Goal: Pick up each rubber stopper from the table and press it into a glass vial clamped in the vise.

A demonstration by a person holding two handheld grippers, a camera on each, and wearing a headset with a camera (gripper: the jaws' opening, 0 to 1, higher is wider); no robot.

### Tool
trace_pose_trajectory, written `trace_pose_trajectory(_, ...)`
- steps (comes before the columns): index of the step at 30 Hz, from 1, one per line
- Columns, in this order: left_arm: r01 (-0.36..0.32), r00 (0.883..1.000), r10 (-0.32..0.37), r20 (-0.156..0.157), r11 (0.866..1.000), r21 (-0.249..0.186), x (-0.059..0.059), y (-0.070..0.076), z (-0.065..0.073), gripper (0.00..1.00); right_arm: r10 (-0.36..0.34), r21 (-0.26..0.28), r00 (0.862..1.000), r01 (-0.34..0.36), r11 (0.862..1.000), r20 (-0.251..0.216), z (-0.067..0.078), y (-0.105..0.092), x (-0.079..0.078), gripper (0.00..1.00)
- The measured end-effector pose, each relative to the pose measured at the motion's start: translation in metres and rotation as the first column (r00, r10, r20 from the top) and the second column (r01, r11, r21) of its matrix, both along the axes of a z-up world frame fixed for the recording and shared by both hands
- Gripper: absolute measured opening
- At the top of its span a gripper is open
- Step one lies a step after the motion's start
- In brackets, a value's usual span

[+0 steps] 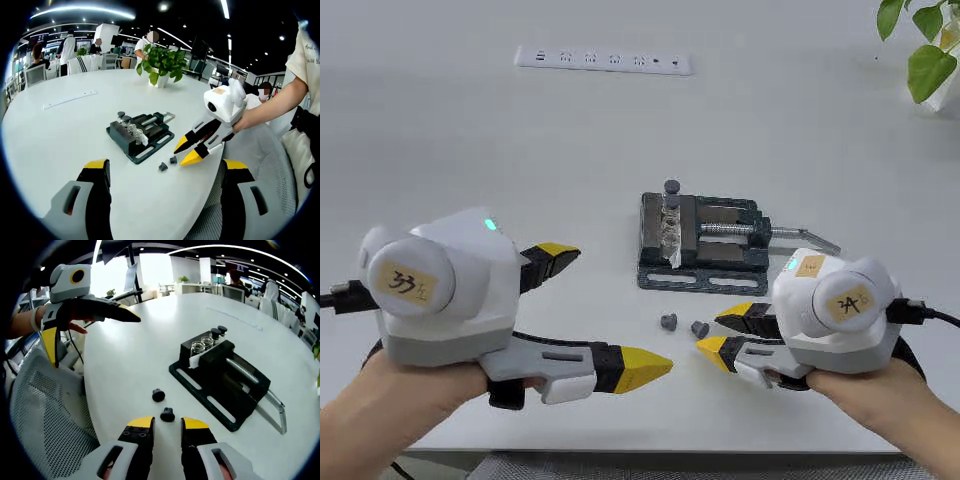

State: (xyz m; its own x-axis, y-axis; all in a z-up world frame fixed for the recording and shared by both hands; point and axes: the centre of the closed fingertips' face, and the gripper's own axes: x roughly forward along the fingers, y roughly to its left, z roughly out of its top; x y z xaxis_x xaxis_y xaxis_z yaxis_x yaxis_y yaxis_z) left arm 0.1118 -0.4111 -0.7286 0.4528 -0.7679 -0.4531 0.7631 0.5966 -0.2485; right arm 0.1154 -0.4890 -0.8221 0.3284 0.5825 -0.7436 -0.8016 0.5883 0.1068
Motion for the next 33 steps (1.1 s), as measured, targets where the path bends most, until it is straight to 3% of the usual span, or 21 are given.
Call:
trace_pose_trajectory(25, 0.001, 1.000, -0.001, -0.012, 1.000, -0.009, -0.002, -0.001, -0.004, 0.90, -0.061, -0.004, 0.998, 0.062, 0.998, 0.015, -0.006, 0.004, 0.002, 0.08)
trace_pose_trajectory(33, -0.011, 1.000, 0.010, -0.028, 1.000, -0.022, -0.003, -0.001, -0.003, 0.89, -0.040, 0.005, 0.998, 0.040, 0.999, 0.047, 0.005, 0.004, 0.004, 0.08)
